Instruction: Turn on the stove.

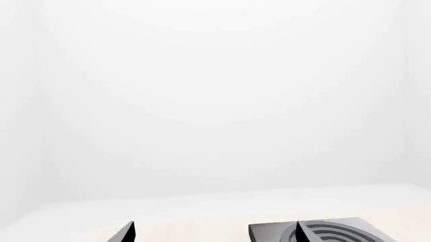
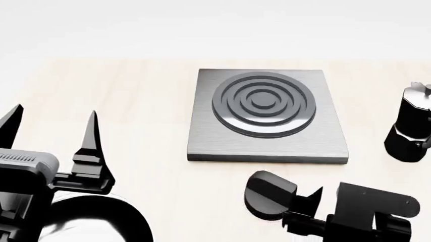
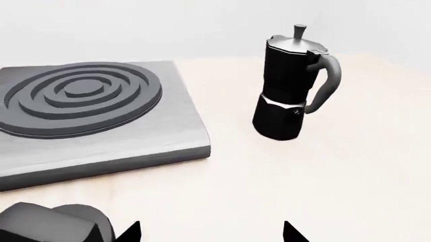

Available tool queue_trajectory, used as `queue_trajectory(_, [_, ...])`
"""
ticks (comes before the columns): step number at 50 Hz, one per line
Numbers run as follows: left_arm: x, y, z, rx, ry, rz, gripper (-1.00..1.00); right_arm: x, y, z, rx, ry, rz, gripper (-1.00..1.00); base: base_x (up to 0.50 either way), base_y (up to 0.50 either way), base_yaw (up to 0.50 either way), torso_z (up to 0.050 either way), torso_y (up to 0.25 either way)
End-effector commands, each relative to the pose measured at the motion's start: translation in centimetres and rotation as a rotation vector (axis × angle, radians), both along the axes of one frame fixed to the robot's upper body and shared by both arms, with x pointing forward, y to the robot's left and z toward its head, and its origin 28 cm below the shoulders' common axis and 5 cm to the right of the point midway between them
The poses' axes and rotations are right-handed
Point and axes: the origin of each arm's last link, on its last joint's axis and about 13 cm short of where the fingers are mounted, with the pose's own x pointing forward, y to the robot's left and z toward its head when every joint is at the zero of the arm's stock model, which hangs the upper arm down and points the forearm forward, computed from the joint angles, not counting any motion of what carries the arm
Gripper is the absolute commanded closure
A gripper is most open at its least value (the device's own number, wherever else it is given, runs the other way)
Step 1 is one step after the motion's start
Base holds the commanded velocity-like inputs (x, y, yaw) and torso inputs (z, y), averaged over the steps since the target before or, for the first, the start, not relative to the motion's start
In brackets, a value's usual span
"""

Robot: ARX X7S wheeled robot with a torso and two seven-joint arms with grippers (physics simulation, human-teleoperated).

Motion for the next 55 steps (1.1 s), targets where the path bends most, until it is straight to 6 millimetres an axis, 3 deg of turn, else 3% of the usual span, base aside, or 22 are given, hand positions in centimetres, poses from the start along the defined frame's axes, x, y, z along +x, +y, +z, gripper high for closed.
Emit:
queue_trajectory(1, [0.0,0.0,0.0,-0.001,-0.002,0.001,-1.0,-0.6,0.1,1.4,-0.018,-0.045,0.002,-1.0,0.0,0.0,0.0,0.0,0.0])
queue_trajectory(19, [0.0,0.0,0.1,-0.004,-0.002,0.0,-1.0,-1.2,1.0,3.8,-0.066,-0.132,0.059,-1.0,0.0,0.0,0.0,0.0,0.0])
queue_trajectory(55, [0.0,0.0,0.1,-0.006,-0.003,0.001,-1.0,-2.1,2.8,6.3,-0.157,-0.256,0.218,-1.0,0.0,0.0,0.0,0.0,0.0])
